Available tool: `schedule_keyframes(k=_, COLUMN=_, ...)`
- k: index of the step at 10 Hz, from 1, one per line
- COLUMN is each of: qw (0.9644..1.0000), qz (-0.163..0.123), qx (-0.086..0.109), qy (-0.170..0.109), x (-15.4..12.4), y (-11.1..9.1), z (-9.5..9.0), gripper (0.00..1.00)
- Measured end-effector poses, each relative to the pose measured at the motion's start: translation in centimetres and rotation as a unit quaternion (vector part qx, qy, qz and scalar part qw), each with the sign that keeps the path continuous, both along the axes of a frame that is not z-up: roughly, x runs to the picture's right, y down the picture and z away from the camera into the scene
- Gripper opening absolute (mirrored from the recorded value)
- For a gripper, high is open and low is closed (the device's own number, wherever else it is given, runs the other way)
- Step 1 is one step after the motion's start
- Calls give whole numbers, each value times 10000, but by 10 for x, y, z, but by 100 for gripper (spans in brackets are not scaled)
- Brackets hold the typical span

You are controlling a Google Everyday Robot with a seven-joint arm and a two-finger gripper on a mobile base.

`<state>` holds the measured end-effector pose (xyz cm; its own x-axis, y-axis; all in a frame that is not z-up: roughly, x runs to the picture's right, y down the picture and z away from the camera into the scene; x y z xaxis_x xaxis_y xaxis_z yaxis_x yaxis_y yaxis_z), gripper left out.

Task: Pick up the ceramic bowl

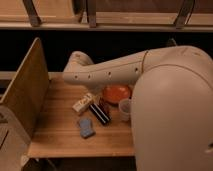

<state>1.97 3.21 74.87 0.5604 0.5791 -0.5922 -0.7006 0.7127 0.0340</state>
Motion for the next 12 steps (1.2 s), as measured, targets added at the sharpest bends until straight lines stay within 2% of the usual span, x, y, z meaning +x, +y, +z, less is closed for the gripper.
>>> schedule_keyframes(k=1, qw=9984, qz=360, qx=-163, qy=393, x=24, y=17, z=7, gripper=80)
schedule_keyframes(k=2, qw=9966, qz=529, qx=-238, qy=583, x=36, y=25, z=10, gripper=80)
schedule_keyframes(k=6, qw=9970, qz=518, qx=-235, qy=516, x=32, y=25, z=12, gripper=80)
schedule_keyframes(k=7, qw=9978, qz=477, qx=-242, qy=386, x=28, y=25, z=15, gripper=80)
schedule_keyframes(k=9, qw=9986, qz=329, qx=-260, qy=-325, x=15, y=24, z=35, gripper=80)
schedule_keyframes(k=10, qw=9960, qz=272, qx=-239, qy=-821, x=10, y=23, z=48, gripper=80)
schedule_keyframes(k=12, qw=9874, qz=257, qx=-169, qy=-1550, x=29, y=21, z=75, gripper=80)
